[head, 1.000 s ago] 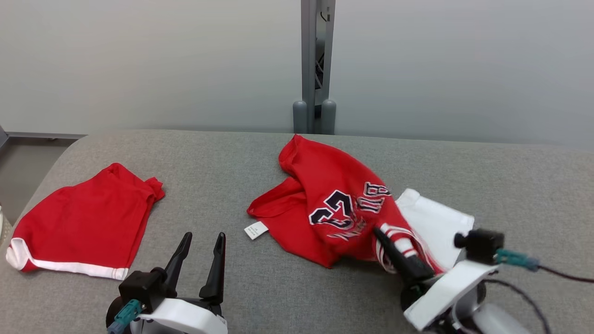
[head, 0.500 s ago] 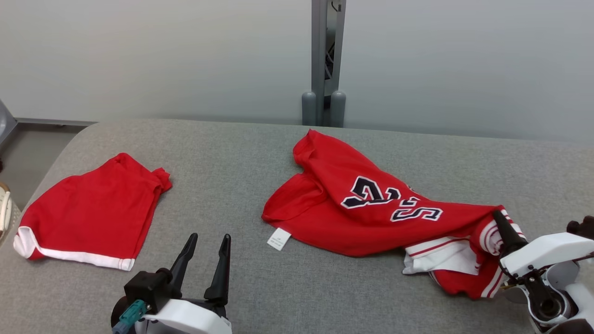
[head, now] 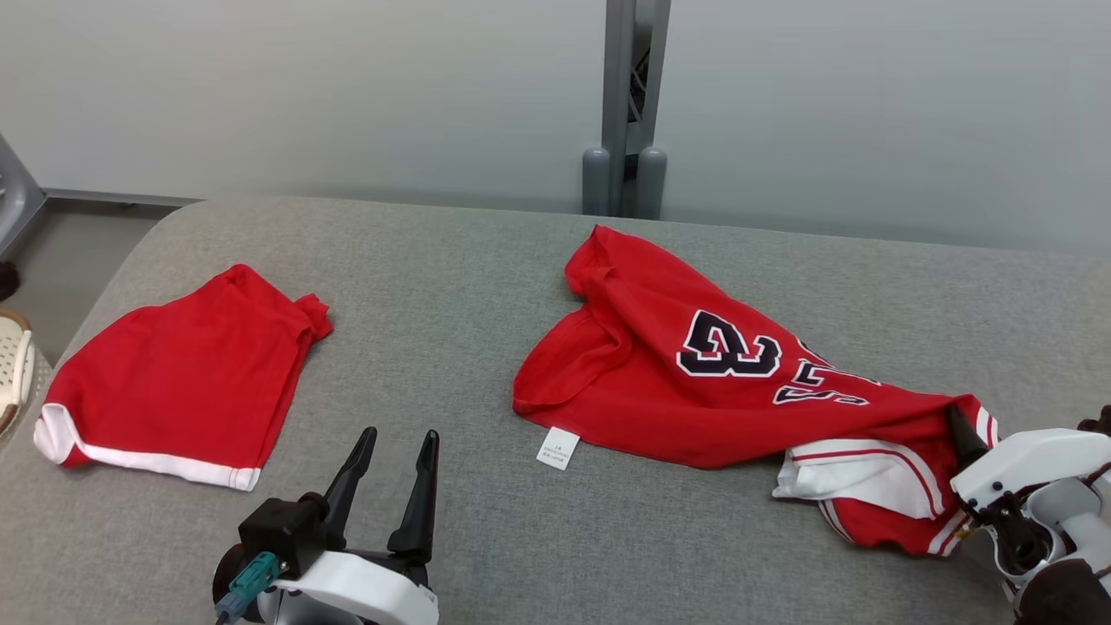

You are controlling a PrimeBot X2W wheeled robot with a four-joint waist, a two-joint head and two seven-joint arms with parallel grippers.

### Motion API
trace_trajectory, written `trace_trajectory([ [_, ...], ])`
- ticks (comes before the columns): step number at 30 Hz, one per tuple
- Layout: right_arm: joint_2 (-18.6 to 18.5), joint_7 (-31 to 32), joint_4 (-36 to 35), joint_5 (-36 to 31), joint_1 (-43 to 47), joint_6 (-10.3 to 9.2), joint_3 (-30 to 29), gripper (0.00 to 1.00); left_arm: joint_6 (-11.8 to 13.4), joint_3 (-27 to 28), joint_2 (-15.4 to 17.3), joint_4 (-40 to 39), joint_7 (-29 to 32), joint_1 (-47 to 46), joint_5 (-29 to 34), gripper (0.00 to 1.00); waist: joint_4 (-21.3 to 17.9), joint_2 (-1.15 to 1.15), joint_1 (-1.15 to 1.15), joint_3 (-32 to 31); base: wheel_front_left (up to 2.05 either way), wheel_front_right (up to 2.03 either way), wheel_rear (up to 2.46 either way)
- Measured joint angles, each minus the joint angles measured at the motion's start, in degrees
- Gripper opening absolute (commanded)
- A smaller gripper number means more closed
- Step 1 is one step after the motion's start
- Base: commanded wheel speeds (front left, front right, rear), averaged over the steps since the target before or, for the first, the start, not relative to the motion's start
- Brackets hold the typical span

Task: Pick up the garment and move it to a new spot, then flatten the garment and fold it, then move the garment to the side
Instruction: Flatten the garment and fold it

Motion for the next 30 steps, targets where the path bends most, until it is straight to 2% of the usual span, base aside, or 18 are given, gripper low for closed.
trace_trajectory([
  [6, -1.0, -1.3, -0.8, -1.1, 0.2, 0.0, 1.3, 1.0, 0.2, 0.6, 0.0, -0.1, 0.0, 0.0, -0.1, 1.0, -2.2, 0.0, 0.0, -1.0, 0.0, 0.0, 0.0],
  [10, -2.3, -4.8, -3.7, -2.3, 1.9, 0.0, 2.5, 1.0, 0.4, 1.2, 0.0, -0.7, 0.0, 0.0, -0.5, 1.0, -4.1, 0.0, 0.0, -1.8, 0.0, 0.0, 0.0],
  [17, -3.2, -10.2, -15.1, -8.3, 7.3, 0.0, 5.5, 1.0, 0.5, 2.3, 0.0, -2.2, 0.0, 0.7, -1.2, 1.0, -7.2, 0.0, 0.0, -3.2, 0.0, 0.0, 0.0],
  [20, -3.4, -10.3, -22.2, -13.9, 10.6, 0.01, 2.0, 1.0, 0.6, 2.3, 0.0, -2.5, 0.0, 0.7, -1.3, 1.0, -7.9, 0.0, 0.0, -3.4, 0.0, 0.0, 0.0],
  [22, -2.4, -10.3, -26.9, -18.2, 13.8, 0.0, -1.2, 1.0, 0.7, 2.2, 0.0, -2.6, 0.0, 0.7, -1.4, 1.0, -8.1, 0.0, 0.0, -3.3, 0.0, 0.0, 0.0],
  [24, 0.1, -10.3, -30.9, -22.2, 17.6, 0.0, -4.6, 1.0, 0.7, 1.9, 0.0, -2.7, 0.0, 0.8, -1.6, 1.0, -8.1, 0.0, 0.0, -3.2, 0.0, 0.0, 0.0],
  [27, 2.9, -10.3, -35.8, -29.7, 21.2, 0.0, -7.3, 1.0, 0.7, 1.6, 0.0, -2.5, 0.0, 1.0, -1.6, 1.0, -8.1, 0.0, 0.0, -2.9, 0.0, 0.0, 0.0],
  [30, 5.7, -10.3, -39.5, -34.4, 22.8, 0.01, -8.8, 1.0, 0.7, 1.3, -0.1, -2.4, 0.0, 0.9, -1.6, 1.0, -7.8, 0.0, 0.0, -2.6, 0.0, 0.0, 0.0],
])
